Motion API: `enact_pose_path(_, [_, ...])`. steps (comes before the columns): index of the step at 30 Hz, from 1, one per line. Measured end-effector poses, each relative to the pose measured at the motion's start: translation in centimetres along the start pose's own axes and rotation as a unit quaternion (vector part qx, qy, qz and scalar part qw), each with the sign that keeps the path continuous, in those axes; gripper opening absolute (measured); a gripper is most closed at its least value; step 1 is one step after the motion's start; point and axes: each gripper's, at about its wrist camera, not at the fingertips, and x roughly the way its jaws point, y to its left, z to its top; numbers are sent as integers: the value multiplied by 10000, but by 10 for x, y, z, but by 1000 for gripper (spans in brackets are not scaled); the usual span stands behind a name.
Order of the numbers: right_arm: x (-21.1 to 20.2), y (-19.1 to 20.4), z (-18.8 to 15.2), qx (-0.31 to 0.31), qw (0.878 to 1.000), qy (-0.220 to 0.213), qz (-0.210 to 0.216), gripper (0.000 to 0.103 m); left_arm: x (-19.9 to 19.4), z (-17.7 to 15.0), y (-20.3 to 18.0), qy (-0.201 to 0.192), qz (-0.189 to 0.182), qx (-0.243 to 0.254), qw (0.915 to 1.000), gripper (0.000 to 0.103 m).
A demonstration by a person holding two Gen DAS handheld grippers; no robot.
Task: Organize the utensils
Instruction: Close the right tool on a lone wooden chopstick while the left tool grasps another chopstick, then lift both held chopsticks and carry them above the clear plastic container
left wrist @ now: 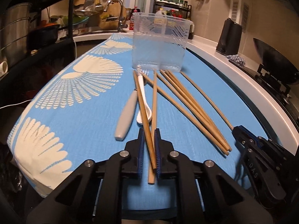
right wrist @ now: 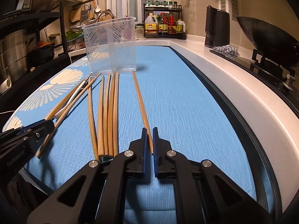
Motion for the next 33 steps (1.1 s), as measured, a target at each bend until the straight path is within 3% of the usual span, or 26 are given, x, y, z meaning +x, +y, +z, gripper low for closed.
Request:
enact_pose_path(5, [-6,1,0,-10,10000,-64,16,5,-12,0,23,-133,117,-135,9998,6])
enact_pose_path(8, [-11,0,0,-3,9999,-104,-50,5,-22,-1,44,-428,167,-125,9989,6])
enact_pose_path(10, [-11,-3,-2,14,9999,-75,-88,5,-24,-2,54,-677,206,119,9974,6])
enact_pose_path(15, [-10,-5,-5,51,9999,-6,-138,7,-15,-4,81,-866,-163,585,9944,6])
enact_pose_path(21, [-6,-4,-5,21,9999,4,-145,9,0,-7,91,-711,-390,419,9958,6])
enact_pose_path(33, [-3,-7,-4,33,9999,-31,-114,16,-12,-24,91,-891,-131,356,9953,13])
